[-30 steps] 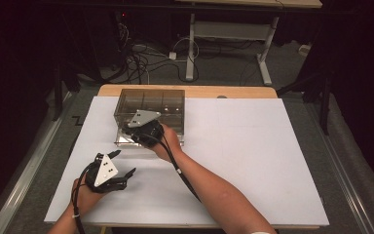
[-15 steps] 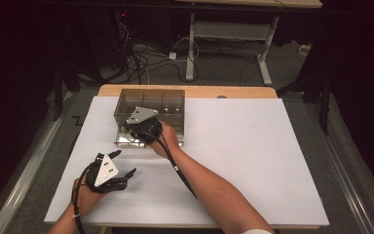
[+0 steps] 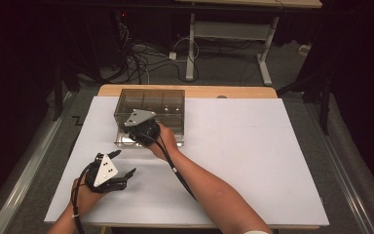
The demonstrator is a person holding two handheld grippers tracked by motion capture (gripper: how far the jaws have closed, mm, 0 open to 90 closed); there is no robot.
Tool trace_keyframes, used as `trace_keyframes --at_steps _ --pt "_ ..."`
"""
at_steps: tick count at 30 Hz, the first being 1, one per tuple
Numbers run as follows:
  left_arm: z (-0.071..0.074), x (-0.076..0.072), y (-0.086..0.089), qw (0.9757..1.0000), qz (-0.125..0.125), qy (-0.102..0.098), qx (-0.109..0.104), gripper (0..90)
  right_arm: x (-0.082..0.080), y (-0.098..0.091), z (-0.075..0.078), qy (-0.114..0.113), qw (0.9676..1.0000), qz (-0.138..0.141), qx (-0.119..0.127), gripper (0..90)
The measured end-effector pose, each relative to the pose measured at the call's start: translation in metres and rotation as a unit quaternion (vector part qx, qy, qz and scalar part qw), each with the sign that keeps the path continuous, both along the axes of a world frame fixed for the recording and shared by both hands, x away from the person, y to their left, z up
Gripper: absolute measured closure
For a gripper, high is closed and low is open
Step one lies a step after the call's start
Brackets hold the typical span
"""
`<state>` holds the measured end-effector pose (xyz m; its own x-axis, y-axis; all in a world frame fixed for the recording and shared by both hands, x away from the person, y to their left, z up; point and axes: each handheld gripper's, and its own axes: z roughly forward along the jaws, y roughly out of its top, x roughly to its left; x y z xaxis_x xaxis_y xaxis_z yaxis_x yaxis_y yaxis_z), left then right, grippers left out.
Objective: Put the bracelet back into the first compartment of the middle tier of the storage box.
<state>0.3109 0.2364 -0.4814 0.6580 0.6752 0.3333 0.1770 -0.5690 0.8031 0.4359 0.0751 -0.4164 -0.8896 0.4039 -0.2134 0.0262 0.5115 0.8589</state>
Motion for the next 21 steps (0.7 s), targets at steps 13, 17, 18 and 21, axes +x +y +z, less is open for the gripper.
trace_keyframes --at_steps 13,17,18,21 --pt "-0.001 0.002 -0.003 1.0 0.002 0.004 0.007 22.2 -0.008 -0.034 0.013 -0.006 0.9995 -0.015 0.026 82.8" --pt "-0.001 0.002 -0.005 1.0 0.003 0.003 0.007 22.3 -0.01 -0.045 0.017 -0.013 0.9993 -0.024 0.025 81.8" --pt "-0.001 0.002 -0.005 1.0 0.003 0.002 0.007 22.3 -0.01 -0.049 0.019 -0.016 0.9992 -0.026 0.027 81.4" --pt "-0.002 0.002 -0.006 0.9999 0.003 0.003 0.01 22.3 -0.011 -0.058 0.024 -0.022 0.9988 -0.031 0.031 80.6"
